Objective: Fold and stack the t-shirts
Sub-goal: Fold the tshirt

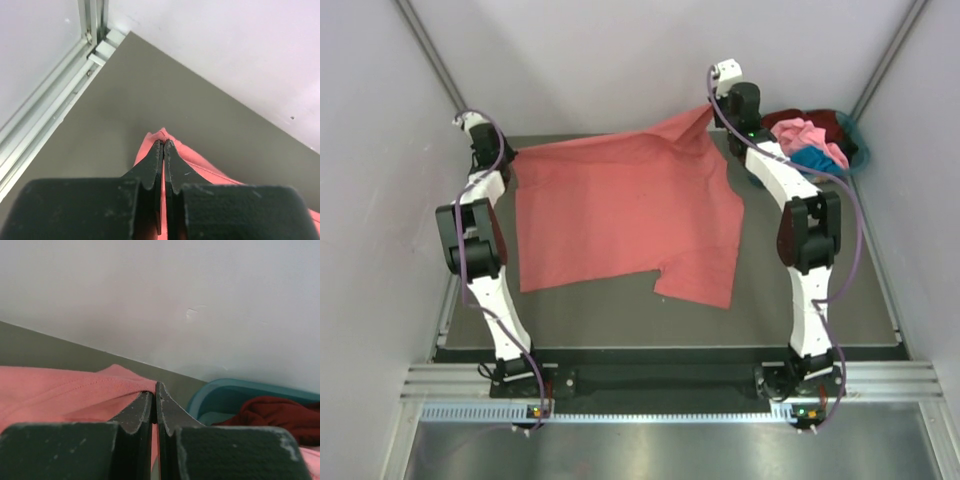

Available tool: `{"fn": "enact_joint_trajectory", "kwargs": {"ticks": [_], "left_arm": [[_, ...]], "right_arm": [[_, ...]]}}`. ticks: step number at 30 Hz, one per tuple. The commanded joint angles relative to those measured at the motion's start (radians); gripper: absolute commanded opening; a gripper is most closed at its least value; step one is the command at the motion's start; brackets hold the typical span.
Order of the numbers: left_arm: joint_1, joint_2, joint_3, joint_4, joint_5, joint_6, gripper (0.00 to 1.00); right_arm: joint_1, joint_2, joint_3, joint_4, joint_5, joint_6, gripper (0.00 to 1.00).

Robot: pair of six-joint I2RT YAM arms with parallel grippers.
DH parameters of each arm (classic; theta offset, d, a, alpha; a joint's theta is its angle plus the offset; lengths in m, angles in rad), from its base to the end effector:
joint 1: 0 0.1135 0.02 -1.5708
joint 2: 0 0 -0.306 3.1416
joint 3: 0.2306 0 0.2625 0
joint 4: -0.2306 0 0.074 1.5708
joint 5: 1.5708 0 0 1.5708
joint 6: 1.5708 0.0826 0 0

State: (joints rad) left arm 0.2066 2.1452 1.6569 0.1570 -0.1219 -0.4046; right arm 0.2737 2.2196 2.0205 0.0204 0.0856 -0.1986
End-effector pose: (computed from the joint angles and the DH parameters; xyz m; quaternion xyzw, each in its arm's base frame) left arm 0.5730 0.1304 0.2528 -0.2782 0.7642 -0.0080 0.5818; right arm 0.5999 0.1611 0.3378 -0.1527 0.7518 -0.0088 0.6414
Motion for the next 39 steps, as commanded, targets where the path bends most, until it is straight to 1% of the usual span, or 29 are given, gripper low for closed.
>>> {"fn": "enact_joint_trajectory", "kwargs": {"ticks": [1, 4, 11, 12, 15, 19, 21, 25, 26, 31, 35, 39], "left_arm": [[0.02, -0.002, 0.035, 0.05, 0.08, -0.02, 0.0], [0.019, -0.033, 0.027, 0.024, 0.082, 0.01, 0.0], [0.02, -0.09, 0.078, -0.183, 0.064, 0.107, 0.0], [0.02, -0.102, 0.072, -0.215, 0.071, 0.107, 0.0], [0.017, -0.14, 0.044, -0.244, 0.093, 0.098, 0.0], [0.01, -0.202, -0.029, -0.276, 0.093, 0.086, 0.0], [0.007, -0.225, -0.031, -0.312, 0.091, 0.079, 0.0], [-0.019, -0.249, -0.039, -0.399, 0.025, 0.089, 0.0], [-0.021, -0.255, -0.048, -0.422, 0.028, 0.084, 0.0], [-0.026, -0.312, -0.117, -0.456, 0.008, 0.058, 0.0], [-0.042, -0.326, -0.134, -0.51, -0.111, 0.081, 0.0], [-0.042, -0.298, -0.186, -0.524, -0.108, 0.056, 0.0]], "right_arm": [[-0.024, -0.052, -0.041, 0.128, -0.056, 0.005, 0.0], [-0.03, -0.058, -0.043, 0.096, -0.06, -0.018, 0.0], [-0.05, -0.109, -0.081, 0.02, -0.083, -0.041, 0.0], [-0.051, -0.126, -0.086, 0.012, -0.083, -0.051, 0.0], [-0.05, -0.158, -0.118, -0.017, -0.083, -0.058, 0.0], [-0.047, -0.212, -0.193, -0.066, -0.075, -0.07, 0.0], [-0.047, -0.244, -0.242, -0.073, -0.066, -0.074, 0.0], [-0.045, -0.282, -0.313, -0.088, -0.06, -0.067, 0.0], [-0.044, -0.293, -0.324, -0.091, -0.06, -0.065, 0.0], [-0.037, -0.331, -0.408, -0.096, -0.034, -0.065, 0.0], [-0.037, -0.363, -0.465, -0.105, -0.03, -0.058, 0.0], [-0.028, -0.359, -0.509, -0.134, -0.015, -0.038, 0.0]]}}
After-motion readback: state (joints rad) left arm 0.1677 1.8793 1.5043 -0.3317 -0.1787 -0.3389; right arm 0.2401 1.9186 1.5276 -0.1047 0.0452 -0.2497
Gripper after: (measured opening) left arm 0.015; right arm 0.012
